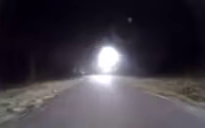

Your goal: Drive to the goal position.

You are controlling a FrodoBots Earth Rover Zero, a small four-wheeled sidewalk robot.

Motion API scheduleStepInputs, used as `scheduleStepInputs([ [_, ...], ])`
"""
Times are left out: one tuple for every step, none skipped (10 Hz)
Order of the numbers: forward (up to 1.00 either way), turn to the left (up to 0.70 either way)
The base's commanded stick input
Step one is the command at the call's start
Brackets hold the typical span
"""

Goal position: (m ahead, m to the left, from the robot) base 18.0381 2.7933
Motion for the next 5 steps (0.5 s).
scheduleStepInputs([
  [0.99, 0.04],
  [0.99, 0.04],
  [0.99, 0.04],
  [0.99, 0.04],
  [0.99, 0.04],
])
